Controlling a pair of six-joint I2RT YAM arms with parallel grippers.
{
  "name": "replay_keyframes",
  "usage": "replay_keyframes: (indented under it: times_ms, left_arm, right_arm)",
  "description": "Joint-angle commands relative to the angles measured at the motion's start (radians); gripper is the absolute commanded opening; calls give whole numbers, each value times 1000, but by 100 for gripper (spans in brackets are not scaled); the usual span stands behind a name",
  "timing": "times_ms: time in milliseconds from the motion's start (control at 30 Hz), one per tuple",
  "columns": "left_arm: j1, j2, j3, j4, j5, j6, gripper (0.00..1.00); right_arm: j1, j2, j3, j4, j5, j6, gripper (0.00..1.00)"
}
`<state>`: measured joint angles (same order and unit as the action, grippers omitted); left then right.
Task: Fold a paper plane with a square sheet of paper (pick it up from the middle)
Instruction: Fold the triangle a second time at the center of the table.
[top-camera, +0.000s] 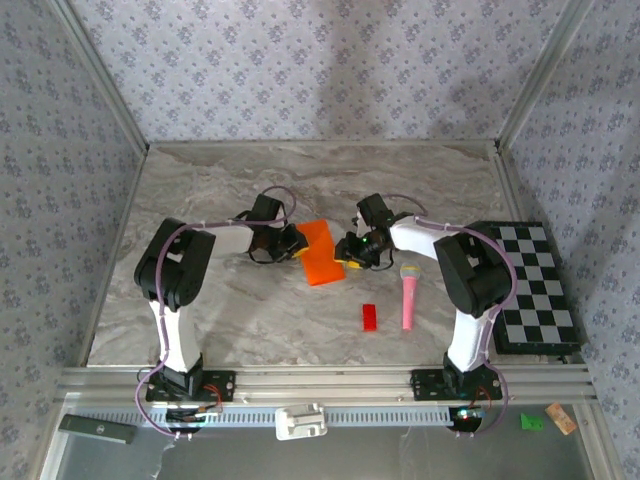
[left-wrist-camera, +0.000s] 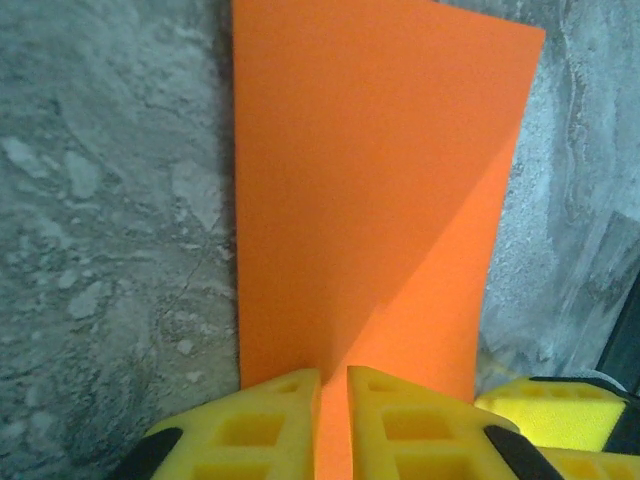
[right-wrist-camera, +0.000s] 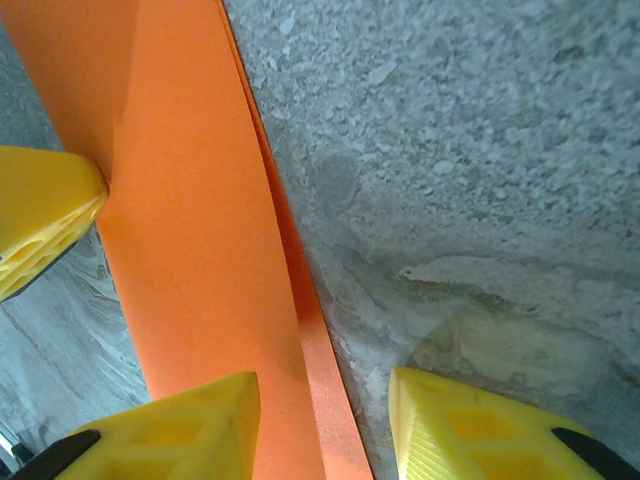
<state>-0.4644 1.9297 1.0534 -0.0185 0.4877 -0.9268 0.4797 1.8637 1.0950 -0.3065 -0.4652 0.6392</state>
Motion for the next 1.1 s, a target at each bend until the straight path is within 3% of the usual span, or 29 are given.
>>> replay_keyframes:
  times_ms: [0, 633, 1067]
  left_arm:
    - [-6, 30, 13, -84, -37, 20, 15]
    - [-7, 51, 4, -78, -34, 9, 14]
    - [-7, 51, 4, -72, -25, 11, 14]
  right_arm:
    - [10, -2, -19, -31, -29, -2, 40]
    - [17, -73, -105, 11, -164, 42, 32]
    - [3, -95, -128, 55, -142, 86, 22]
